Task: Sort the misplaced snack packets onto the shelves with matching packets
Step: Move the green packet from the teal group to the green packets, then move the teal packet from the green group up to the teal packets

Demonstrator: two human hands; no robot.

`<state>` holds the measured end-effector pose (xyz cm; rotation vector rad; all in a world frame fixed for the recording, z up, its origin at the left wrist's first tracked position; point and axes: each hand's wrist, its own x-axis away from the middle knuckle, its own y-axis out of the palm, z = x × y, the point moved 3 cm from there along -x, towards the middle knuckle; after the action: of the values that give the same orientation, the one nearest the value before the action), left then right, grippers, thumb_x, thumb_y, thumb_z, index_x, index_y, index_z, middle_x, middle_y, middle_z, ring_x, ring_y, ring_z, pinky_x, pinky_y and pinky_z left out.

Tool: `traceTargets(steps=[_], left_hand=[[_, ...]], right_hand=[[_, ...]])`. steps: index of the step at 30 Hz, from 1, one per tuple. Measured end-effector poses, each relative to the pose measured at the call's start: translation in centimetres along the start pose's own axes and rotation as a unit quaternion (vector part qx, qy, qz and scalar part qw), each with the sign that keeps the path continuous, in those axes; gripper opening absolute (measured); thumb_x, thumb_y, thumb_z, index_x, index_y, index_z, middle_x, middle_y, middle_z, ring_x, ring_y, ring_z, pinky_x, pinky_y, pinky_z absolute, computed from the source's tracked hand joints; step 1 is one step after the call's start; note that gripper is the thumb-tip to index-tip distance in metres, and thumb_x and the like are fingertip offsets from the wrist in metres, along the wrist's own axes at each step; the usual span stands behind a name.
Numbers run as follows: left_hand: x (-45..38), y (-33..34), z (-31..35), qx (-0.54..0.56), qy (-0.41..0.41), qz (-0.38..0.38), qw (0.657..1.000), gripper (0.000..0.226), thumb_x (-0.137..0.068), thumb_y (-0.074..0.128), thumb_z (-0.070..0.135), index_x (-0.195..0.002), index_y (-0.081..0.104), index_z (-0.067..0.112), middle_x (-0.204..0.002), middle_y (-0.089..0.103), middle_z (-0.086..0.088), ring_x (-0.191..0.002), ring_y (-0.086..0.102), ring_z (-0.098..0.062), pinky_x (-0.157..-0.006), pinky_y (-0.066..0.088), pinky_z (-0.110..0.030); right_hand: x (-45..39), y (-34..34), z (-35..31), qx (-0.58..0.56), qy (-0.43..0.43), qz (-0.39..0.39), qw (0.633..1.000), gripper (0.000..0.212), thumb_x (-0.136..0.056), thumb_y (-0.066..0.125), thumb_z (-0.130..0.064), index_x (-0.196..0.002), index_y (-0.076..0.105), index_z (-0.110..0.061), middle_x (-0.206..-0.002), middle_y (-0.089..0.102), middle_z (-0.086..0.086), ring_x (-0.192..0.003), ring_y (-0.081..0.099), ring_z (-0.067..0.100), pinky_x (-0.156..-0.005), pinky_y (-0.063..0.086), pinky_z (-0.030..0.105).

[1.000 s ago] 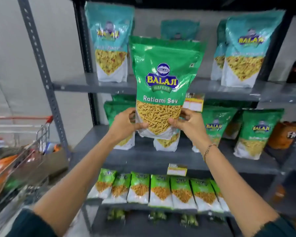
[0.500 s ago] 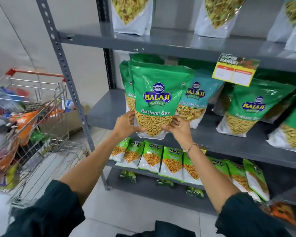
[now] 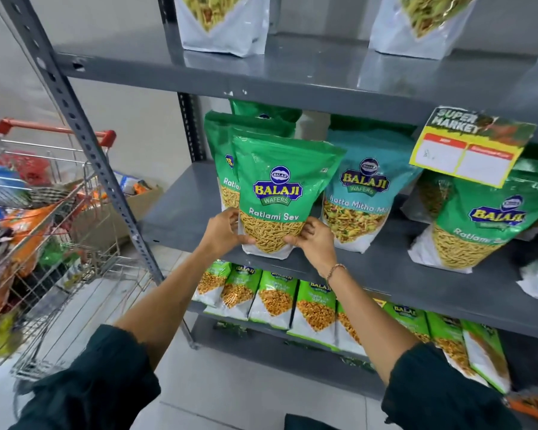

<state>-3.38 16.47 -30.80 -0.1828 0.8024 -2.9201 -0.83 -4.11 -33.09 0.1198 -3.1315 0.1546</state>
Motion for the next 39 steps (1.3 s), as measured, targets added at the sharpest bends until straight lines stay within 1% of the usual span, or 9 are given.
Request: traceTargets(steps=[7,10,16,21,23,26,31,36,39], left_hand=[[0.0,0.8,-1.0,0.036,-0.022,-0.014,0.999,0.084,-0.063,0.083,0.009,-0.135,0.040,0.003,-0.139,0.051,-0.017,-0.128,0.048,-0.032,-0.106,0.038,-0.038],[0.1,0.9,-1.3,-0.041,-0.022,-0.018,0.999,0.085,-0.067,0.081,0.024,-0.136,0.036,0.005,-0.135,0.053,-0.016,-0.124,0.050,-0.031,-0.103,0.040,-0.037],[1.9,2.3,-0.8,-0.280,-0.010,-0.045,0.959,0.033,-0.078,0.069,0.034,-0.074,0.063,0.001,-0.080,0.067,-0.017,-0.085,0.066,-0.031,-0.072,0.050,-0.037],[4.9,7.4,3.8,-0.186,0.176,-0.132,0.958,0.020,-0.083,0.066,0.022,-0.096,0.069,0.007,-0.102,0.072,-0.011,-0.086,0.064,-0.018,-0.078,0.044,-0.022],[5.2,9.7,5.7,-0.204,0.265,-0.125,0.934,0.027,-0.085,0.061,0.021,-0.109,0.062,0.007,-0.113,0.067,-0.012,-0.100,0.062,-0.025,-0.080,0.040,-0.024],[5.3,12.8,7.8,-0.188,0.317,-0.126,0.921,0.049,-0.089,0.054,0.020,-0.134,0.039,0.006,-0.141,0.043,-0.015,-0.130,0.040,-0.028,-0.101,0.032,-0.033],[2.2,16.5,9.1,-0.079,0.184,-0.116,0.973,0.084,-0.088,0.054,0.011,-0.146,-0.006,0.001,-0.158,0.004,-0.018,-0.147,0.007,-0.031,-0.120,0.011,-0.042],[-1.3,17.9,9.2,-0.079,0.008,-0.097,0.992,0.095,-0.088,0.058,0.010,-0.142,-0.019,-0.002,-0.158,-0.015,-0.018,-0.147,-0.010,-0.030,-0.121,0.002,-0.041],[-3.1,18.3,8.4,-0.054,-0.044,-0.097,0.993,0.092,-0.089,0.057,0.014,-0.144,-0.017,0.002,-0.159,-0.008,-0.017,-0.147,0.001,-0.033,-0.119,0.013,-0.044]], right_hand=[[-0.7,0.0,1.2,0.023,-0.002,-0.023,0.999,0.055,-0.062,0.078,0.001,-0.110,0.052,-0.004,-0.118,0.062,0.020,-0.109,0.060,0.028,-0.097,0.049,0.039],[-0.5,-0.1,1.2,0.046,-0.005,-0.039,0.998,0.059,-0.064,0.080,-0.006,-0.115,0.050,-0.006,-0.122,0.061,0.017,-0.112,0.058,0.025,-0.099,0.048,0.040],[1.8,-1.9,1.4,0.109,-0.016,0.014,0.994,0.054,-0.070,0.077,-0.012,-0.118,0.054,-0.006,-0.110,0.062,0.006,-0.101,0.060,0.017,-0.092,0.049,0.030],[4.1,-5.2,2.3,0.110,0.010,0.095,0.989,0.020,-0.075,0.065,0.005,-0.096,0.063,0.006,-0.078,0.065,0.007,-0.071,0.063,0.012,-0.064,0.052,0.012],[4.6,-6.9,2.3,0.038,0.034,0.141,0.989,0.013,-0.080,0.050,0.015,-0.084,0.062,0.013,-0.059,0.062,0.007,-0.052,0.060,0.008,-0.049,0.048,0.010],[4.9,-10.0,1.9,0.022,0.037,0.191,0.981,0.023,-0.079,0.049,0.015,-0.070,0.064,0.001,-0.049,0.062,0.000,-0.046,0.060,0.004,-0.051,0.050,0.011],[3.2,-14.2,2.0,0.122,0.015,0.225,0.967,0.014,-0.075,0.062,-0.003,-0.085,0.064,-0.012,-0.090,0.072,0.015,-0.081,0.066,0.019,-0.063,0.050,0.013],[-1.1,-16.4,3.3,0.188,0.067,0.146,0.969,0.076,-0.067,0.078,-0.032,-0.127,0.044,-0.001,-0.131,0.055,0.015,-0.121,0.052,0.029,-0.102,0.043,0.043],[-4.3,-17.6,6.2,0.187,0.089,0.109,0.972,0.103,-0.046,0.076,-0.059,-0.128,0.041,-0.007,-0.133,0.055,0.012,-0.122,0.051,0.028,-0.102,0.043,0.050]])
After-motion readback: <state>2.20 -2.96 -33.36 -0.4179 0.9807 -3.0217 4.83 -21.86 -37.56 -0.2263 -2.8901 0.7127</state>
